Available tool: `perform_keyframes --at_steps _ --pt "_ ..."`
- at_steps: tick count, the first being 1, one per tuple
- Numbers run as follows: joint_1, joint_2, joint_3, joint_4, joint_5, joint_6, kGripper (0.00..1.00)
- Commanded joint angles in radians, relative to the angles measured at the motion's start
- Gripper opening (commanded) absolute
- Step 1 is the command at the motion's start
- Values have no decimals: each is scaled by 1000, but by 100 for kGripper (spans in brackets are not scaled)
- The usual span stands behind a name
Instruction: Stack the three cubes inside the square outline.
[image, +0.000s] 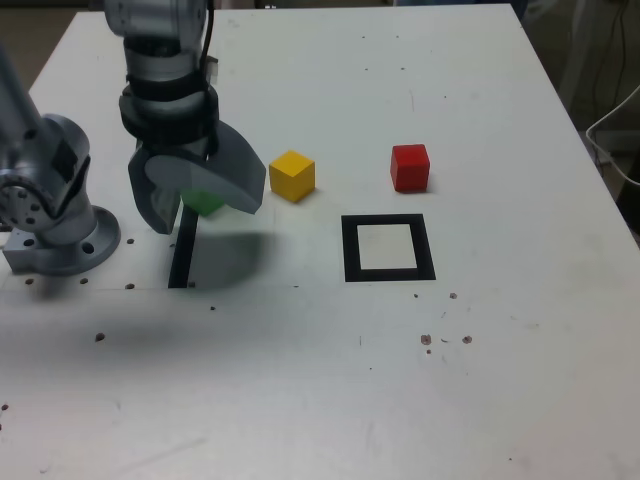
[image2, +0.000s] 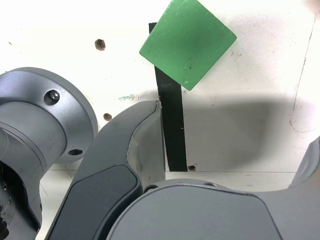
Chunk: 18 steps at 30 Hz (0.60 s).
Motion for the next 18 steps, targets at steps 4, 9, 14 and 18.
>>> perform_keyframes --at_steps 4,9,14,18 --pt "2 -2 1 2 -14 -1 99" --pt "2 1 4 3 -17 0 99" --pt "2 -1 -2 20 -25 2 99" --pt "2 -5 -45 74 -20 2 99"
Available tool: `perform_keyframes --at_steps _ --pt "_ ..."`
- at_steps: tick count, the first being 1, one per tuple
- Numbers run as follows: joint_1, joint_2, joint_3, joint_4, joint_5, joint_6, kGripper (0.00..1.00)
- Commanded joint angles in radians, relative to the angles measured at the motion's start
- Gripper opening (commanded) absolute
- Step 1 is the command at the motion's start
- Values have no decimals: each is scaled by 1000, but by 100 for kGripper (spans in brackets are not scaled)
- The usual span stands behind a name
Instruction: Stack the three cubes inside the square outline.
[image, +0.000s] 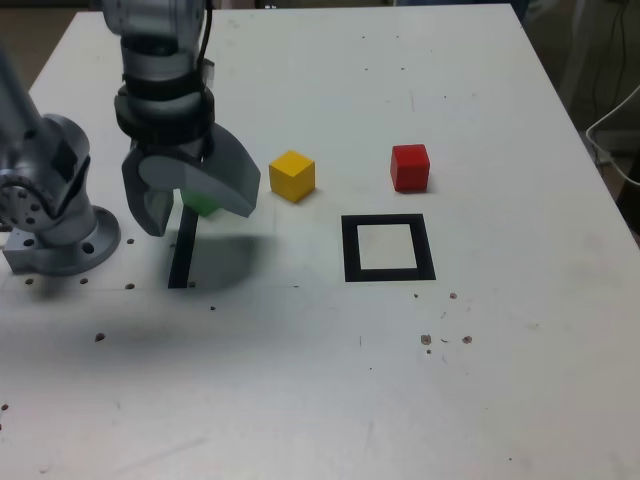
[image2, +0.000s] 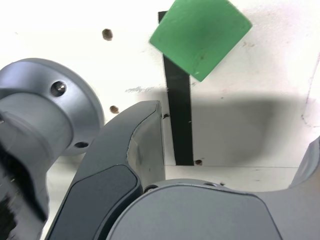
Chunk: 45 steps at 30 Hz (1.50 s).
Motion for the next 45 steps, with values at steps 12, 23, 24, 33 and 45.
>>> perform_keyframes --at_steps 12,23,24,33,45 --pt "2 41 -284 183 104 0 98" --pt "2 188 -473 222 136 12 97" --pt "4 204 -489 223 136 16 97" --pt "80 333 -621 228 137 88 97" --pt "192 484 -832 292 131 190 97"
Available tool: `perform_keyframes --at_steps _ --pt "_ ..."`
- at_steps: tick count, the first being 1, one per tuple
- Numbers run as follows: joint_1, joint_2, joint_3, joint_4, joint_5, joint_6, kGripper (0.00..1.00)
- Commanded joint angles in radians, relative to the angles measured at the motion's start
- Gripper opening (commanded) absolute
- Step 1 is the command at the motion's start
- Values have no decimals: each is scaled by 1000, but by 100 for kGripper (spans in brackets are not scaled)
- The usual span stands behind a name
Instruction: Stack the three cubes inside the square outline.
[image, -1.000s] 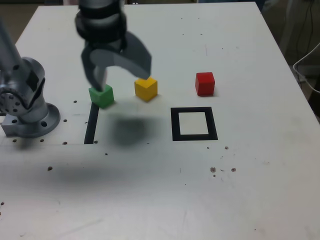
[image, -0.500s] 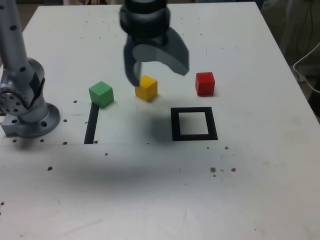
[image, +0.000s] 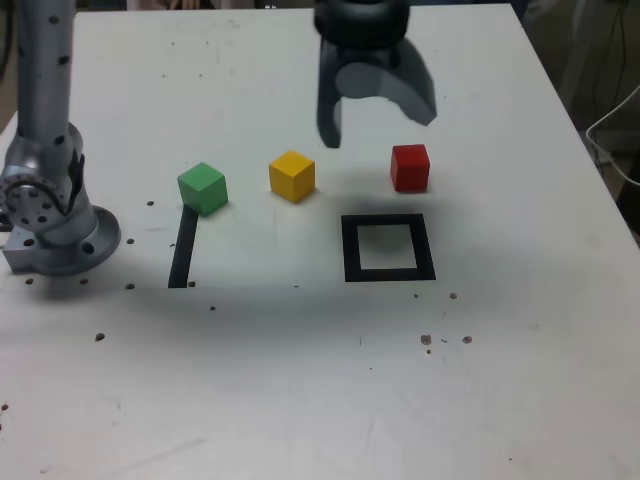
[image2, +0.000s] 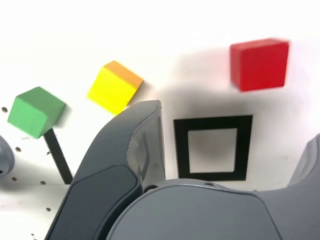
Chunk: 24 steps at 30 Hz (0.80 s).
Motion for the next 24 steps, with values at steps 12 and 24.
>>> perform_keyframes --at_steps 12,24 --pt "54 138 -106 4 -13 42 97" --pt "99 242 -157 -9 -21 56 90"
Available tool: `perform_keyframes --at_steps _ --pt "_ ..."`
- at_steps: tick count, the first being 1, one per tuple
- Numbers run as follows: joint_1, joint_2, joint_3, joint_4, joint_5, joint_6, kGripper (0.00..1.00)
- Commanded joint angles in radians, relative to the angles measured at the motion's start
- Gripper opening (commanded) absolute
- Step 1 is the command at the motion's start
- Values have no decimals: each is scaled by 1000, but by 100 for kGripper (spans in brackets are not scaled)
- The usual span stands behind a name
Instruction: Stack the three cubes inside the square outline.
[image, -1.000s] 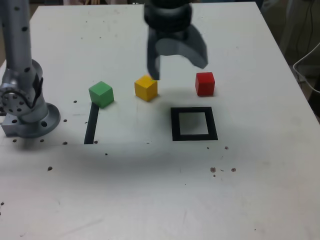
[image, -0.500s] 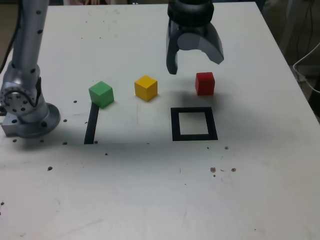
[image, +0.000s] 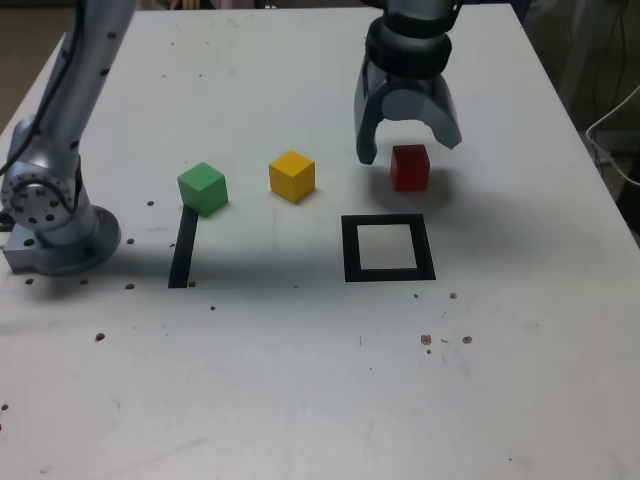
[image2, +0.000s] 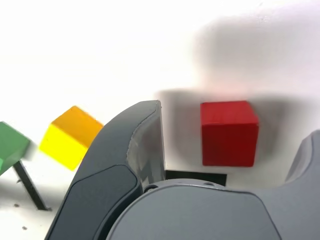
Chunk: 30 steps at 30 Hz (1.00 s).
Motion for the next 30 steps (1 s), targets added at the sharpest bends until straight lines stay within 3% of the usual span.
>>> perform_keyframes --at_steps 1,13,24,30 --pt "7 19 -12 -1 -12 4 88" --pt "13 58 -37 -7 -57 13 75" --pt "18 72 -41 -18 -64 13 43" --pt "18 70 -35 -36 -61 13 34"
